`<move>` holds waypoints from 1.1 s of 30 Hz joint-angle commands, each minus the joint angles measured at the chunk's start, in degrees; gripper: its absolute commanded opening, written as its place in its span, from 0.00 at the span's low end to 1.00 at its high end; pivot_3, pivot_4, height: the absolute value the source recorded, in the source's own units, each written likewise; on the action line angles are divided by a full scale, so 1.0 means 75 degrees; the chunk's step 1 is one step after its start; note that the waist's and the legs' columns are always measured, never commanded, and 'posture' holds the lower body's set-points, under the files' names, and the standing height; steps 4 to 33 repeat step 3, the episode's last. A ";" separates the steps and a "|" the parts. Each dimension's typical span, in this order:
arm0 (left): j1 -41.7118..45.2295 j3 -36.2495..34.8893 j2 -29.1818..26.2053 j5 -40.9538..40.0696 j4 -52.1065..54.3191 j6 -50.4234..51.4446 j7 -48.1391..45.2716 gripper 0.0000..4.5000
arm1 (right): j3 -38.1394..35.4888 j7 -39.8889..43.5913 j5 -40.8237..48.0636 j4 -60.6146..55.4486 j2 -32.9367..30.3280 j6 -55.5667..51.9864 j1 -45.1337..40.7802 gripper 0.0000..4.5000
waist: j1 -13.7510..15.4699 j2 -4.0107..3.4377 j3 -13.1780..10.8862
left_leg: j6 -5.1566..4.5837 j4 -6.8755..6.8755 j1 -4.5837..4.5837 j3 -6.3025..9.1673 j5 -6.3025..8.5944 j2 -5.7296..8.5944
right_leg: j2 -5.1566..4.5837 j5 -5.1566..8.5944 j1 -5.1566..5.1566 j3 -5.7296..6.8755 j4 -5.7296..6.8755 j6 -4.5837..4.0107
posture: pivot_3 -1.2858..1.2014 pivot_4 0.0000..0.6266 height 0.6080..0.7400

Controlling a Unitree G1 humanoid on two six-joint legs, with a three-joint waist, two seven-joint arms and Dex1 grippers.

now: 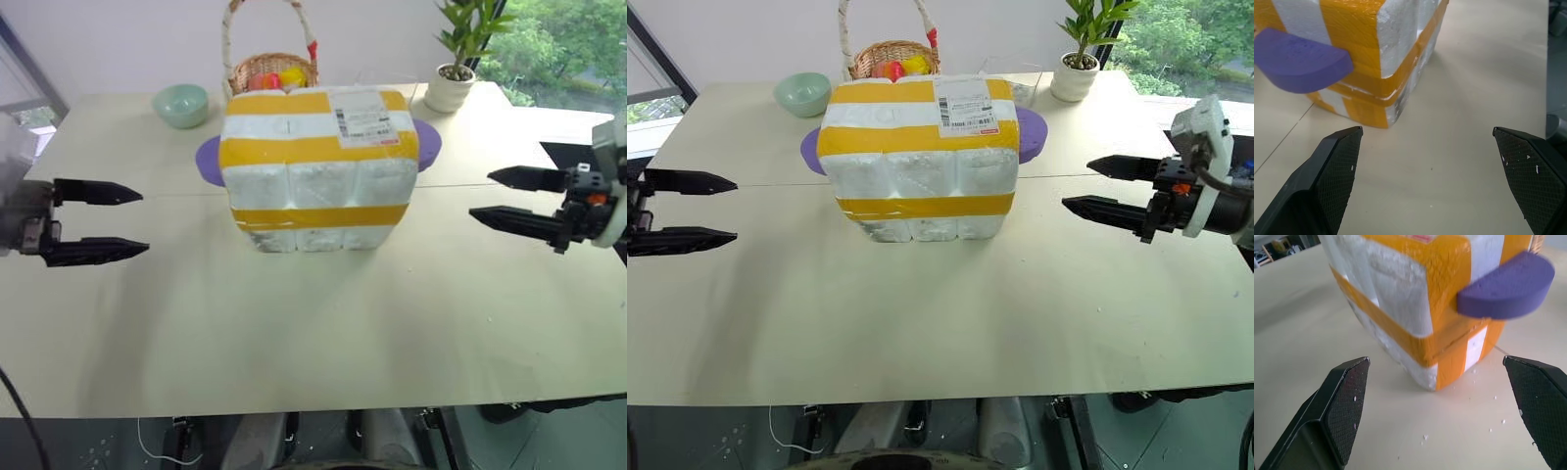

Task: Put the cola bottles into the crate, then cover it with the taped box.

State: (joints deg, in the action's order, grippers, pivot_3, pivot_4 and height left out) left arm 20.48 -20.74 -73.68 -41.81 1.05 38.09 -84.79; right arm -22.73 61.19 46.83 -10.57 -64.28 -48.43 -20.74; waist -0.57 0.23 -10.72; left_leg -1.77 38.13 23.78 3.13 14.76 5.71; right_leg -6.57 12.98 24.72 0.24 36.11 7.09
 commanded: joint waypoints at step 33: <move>0.0548 0.0388 -0.0075 0.0344 -0.0111 -0.0268 0.0033 0.99 | -0.0122 0.0024 -0.0184 0.0012 -0.0023 0.0236 -0.0046 1.00 | -0.0016 -0.0003 0.0002 | 0.0001 0.0000 -0.0001 -0.0002 0.0001 0.0000 | -0.0005 0.0000 0.0003 -0.0004 0.0000 0.0000 | 0.52 0.24 0.99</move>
